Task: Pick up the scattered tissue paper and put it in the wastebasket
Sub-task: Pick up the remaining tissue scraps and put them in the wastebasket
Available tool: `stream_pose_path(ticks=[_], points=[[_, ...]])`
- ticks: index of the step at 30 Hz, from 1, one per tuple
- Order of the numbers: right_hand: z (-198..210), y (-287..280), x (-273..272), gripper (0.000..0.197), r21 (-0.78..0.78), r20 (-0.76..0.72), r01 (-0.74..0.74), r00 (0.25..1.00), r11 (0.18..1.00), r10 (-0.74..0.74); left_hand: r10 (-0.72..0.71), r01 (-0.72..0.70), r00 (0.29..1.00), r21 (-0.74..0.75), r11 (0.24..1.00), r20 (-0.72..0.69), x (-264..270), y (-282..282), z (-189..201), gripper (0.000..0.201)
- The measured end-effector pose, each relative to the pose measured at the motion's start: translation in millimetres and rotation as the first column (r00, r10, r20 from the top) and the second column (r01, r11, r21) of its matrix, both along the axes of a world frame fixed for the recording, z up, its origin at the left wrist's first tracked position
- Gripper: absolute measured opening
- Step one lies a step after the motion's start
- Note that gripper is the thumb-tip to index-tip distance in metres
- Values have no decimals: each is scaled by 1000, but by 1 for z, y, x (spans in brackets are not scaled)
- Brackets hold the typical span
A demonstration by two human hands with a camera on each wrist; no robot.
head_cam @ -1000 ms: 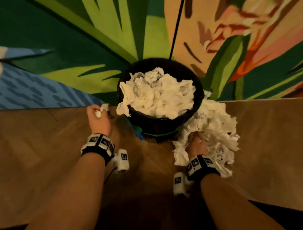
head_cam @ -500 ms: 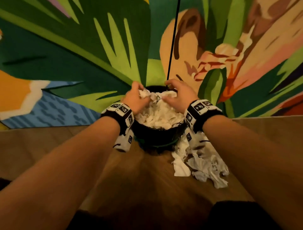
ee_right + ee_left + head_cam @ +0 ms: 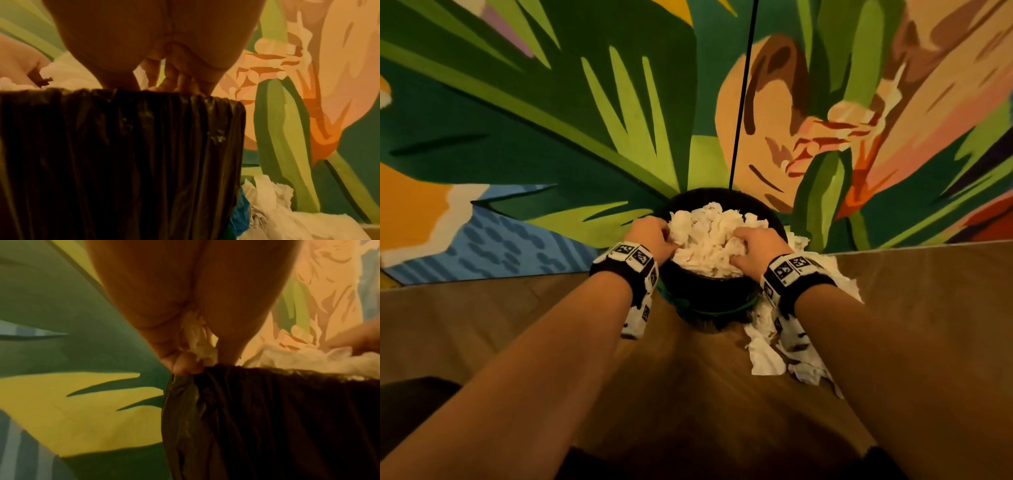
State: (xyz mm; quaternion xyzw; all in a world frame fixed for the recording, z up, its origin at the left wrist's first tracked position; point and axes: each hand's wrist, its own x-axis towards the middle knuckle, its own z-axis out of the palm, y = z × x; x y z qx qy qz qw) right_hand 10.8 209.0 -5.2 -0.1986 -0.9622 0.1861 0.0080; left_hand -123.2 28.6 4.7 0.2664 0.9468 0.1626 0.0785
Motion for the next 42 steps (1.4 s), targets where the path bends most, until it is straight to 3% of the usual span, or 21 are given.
stream_pose_path(ticks=[2,4,5,6,9,13,16,18,21,22,26,33,37,40,42], points=[[2,-3,-3,25,-38,-65,0,998,999,-2,18,-16,999,58,998,-31,-1,2,6,14],[-1,-7,-4,12,-69,-81,-24,997,997,19,0,1,1000,249,969,-5,1,7,14,13],[-3,-9,-4,8,-87,-65,-39,997,995,33,-35,30,999,331,943,8,4,11,17,19],[-5,-10,-4,16,-98,-33,-46,999,994,42,-76,65,997,360,931,17,8,15,19,21],[-11,-10,-6,52,-14,114,-64,991,998,65,-228,216,972,175,961,53,20,28,16,15],[-14,-8,-8,47,107,249,-166,959,980,135,-291,310,949,-181,933,123,24,37,-8,38],[-21,-6,-10,49,103,151,-129,982,986,112,-253,259,965,-340,904,63,24,44,-23,53],[-27,-3,-13,49,55,12,-59,998,997,58,-223,226,973,-375,899,53,20,48,-30,61],[-32,-1,-13,22,-56,-262,5,965,998,-20,-212,204,977,-438,876,30,15,49,-35,65],[-33,0,-12,26,-68,-302,-3,953,998,-18,-210,205,977,-459,865,40,14,49,-36,67],[-34,3,-8,51,0,-228,-138,964,990,135,-194,211,977,-495,843,86,15,53,-40,72],[-33,4,-14,56,155,77,-228,973,961,219,-239,260,965,-530,807,109,15,55,-37,69],[-33,3,-19,53,175,142,-168,979,970,144,-209,192,978,-419,887,7,13,52,-34,45],[-33,3,-18,46,203,105,-141,987,969,121,-100,91,990,-93,991,-98,16,45,-34,24],[-33,2,-14,39,197,44,-111,994,974,104,-40,51,991,85,995,-131,19,38,-31,11]])
